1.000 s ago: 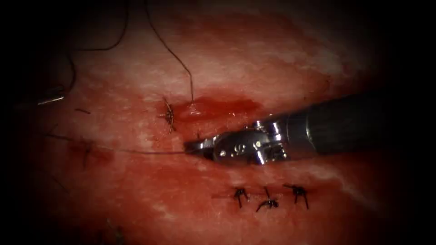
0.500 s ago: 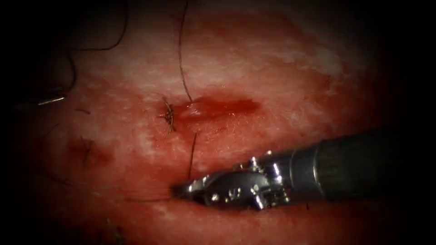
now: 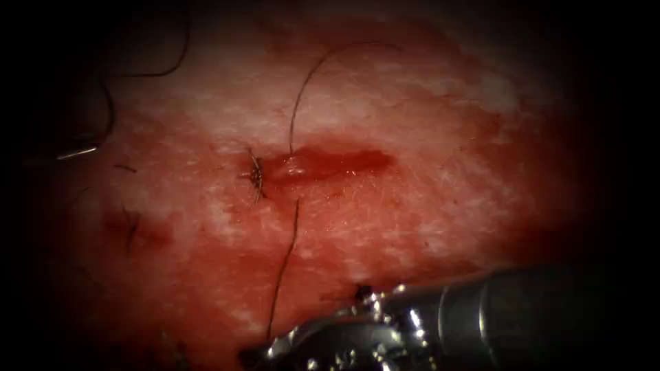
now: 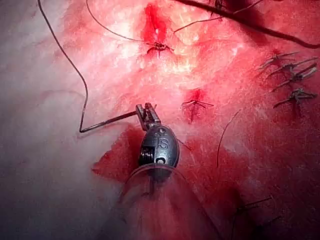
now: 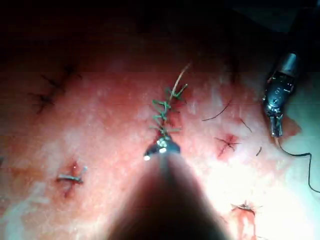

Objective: Wound Closure

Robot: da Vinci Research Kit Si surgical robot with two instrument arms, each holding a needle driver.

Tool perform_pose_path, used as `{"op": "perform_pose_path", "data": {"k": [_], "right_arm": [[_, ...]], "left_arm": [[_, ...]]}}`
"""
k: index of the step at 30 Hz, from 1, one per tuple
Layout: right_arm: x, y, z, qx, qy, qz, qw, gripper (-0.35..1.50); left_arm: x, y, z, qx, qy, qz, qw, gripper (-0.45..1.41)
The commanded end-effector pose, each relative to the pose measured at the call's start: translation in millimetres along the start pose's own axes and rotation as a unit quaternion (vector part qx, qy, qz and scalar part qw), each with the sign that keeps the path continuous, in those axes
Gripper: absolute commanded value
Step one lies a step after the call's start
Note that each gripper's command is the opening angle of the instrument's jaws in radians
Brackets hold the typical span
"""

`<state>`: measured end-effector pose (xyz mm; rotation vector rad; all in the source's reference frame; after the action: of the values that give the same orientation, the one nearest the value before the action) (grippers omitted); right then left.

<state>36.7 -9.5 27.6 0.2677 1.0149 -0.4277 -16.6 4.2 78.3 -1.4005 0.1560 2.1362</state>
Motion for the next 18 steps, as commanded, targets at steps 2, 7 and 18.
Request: {"op": "perform_pose_path", "data": {"k": [2, 7, 18], "right_arm": [[0.5, 0.3, 0.4, -0.016, 0.008, 0.003, 1.0, -0.28], [-2.1, 1.7, -1.6, -0.076, -0.01, 0.013, 0.997, 0.79], [-13.0, 5.2, -2.7, -0.149, -0.028, 0.031, 0.988, 1.01]], "left_arm": [[-0.7, 0.8, 0.2, -0.002, 0.0, -0.001, 1.0, -0.45], [-0.7, 0.9, 0.2, -0.002, 0.0, -0.001, 1.0, -0.45], [-0.8, 1.0, 0.3, -0.001, 0.0, -0.001, 1.0, -0.45]]}}
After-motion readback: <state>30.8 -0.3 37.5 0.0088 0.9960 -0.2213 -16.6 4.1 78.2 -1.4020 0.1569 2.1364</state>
